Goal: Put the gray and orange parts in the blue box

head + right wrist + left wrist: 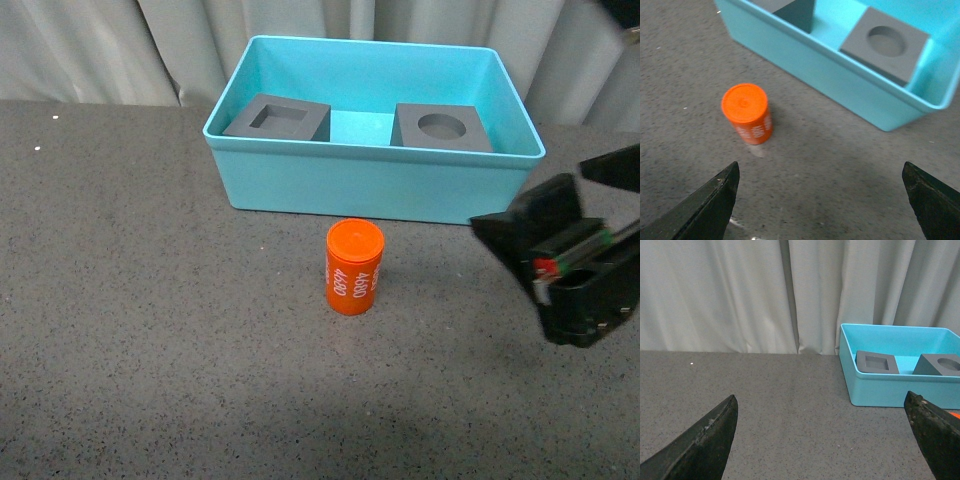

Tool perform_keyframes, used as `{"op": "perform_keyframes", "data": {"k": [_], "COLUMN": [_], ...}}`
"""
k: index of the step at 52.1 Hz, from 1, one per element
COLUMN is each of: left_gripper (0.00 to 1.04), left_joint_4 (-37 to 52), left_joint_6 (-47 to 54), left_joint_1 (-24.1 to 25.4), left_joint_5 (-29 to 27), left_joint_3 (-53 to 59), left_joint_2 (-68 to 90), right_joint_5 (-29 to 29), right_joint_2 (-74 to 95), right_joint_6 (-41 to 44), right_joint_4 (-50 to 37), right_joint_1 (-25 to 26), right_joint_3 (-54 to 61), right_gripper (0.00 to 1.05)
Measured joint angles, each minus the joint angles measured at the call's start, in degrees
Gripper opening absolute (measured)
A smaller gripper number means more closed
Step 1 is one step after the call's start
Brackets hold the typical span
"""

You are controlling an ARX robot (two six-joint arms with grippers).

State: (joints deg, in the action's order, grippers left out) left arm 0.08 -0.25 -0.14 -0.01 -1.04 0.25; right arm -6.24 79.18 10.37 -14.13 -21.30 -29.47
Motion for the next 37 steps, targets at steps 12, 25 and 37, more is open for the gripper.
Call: {"op": "perform_keyframes", "data": {"k": [12,25,37], "left_gripper": [0.98,0.98,0.98], "left_joint_4": [0.0,0.0,0.0], "left_joint_6": [0.0,0.0,0.0], "left_joint_1": [0.0,0.0,0.0], "left_joint_5": [0.0,0.0,0.0], "left_joint_3": [0.0,0.0,0.0], "left_joint_2": [-0.02,-0.02,-0.02], "right_joint_5": [-1.44,0.61,2.27], "right_joint_2": [14.91,27.23,33.44], "right_joint_6": [-3.02,-7.26,-7.96], "right_joint_4": [1.57,4.44,9.79], "right_joint_1": [-5.27,-8.39,-9.51], "right_joint_3": [-9.94,-20.0,-26.75], "right_gripper": [0.95,0.95,0.95]}}
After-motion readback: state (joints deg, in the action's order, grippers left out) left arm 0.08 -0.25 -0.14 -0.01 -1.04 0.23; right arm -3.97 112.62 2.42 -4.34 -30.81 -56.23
